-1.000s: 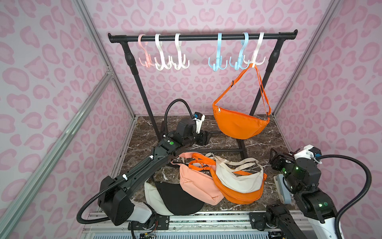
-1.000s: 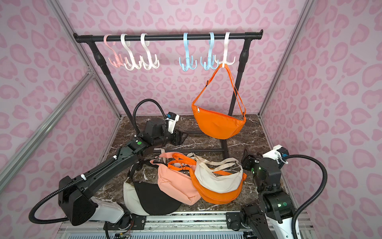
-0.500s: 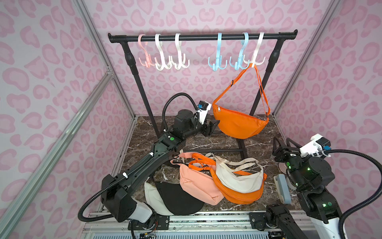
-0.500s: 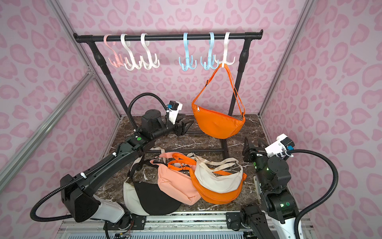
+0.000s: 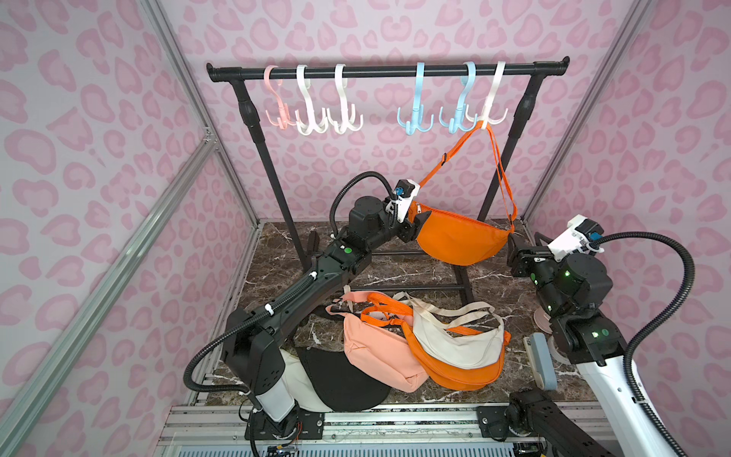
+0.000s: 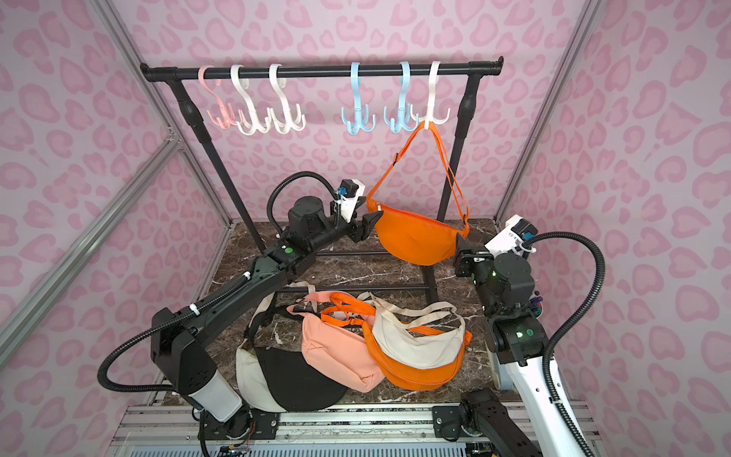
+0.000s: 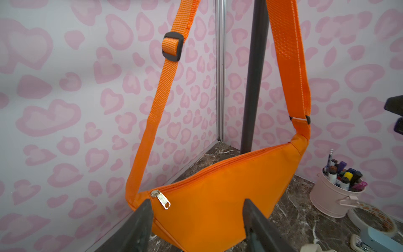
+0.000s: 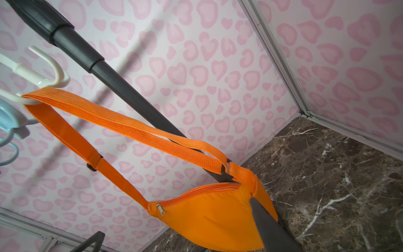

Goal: Take the bag off the hook
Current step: Place the bag inside the bag, then pick up the bag from the hook.

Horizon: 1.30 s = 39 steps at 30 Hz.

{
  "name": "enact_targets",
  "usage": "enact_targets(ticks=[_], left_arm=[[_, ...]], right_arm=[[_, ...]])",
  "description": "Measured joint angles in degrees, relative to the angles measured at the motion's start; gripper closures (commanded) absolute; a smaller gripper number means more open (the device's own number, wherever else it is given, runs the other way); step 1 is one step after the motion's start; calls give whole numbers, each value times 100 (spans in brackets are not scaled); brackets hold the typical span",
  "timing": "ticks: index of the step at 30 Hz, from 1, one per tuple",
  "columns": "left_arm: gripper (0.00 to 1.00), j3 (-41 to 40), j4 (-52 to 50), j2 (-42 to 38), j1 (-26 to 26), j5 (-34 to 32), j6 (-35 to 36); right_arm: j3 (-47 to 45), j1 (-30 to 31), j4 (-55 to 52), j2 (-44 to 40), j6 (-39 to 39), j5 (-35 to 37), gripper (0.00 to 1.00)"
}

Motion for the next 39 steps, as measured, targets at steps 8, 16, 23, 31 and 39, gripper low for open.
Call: enact_targets(ticks=[8, 16, 23, 31, 39], left_arm=[[33, 866, 337, 793, 168, -109, -37], [33, 1637, 439, 1427, 256, 4, -46], [36, 1834, 557, 1676, 278, 20, -79], [38, 2013, 754, 1904, 299, 17, -203], [39, 2177, 931, 2061, 299, -46, -153]], right_arm=[[1003, -415, 120, 1110, -28, -527, 30], [1338, -732, 122, 1711, -7, -1207, 32], [1381, -772, 120, 1860, -155, -1397, 39], [1412, -831, 118, 1893, -337, -1438, 44], [1412, -872, 144, 2083, -372, -1438, 46]])
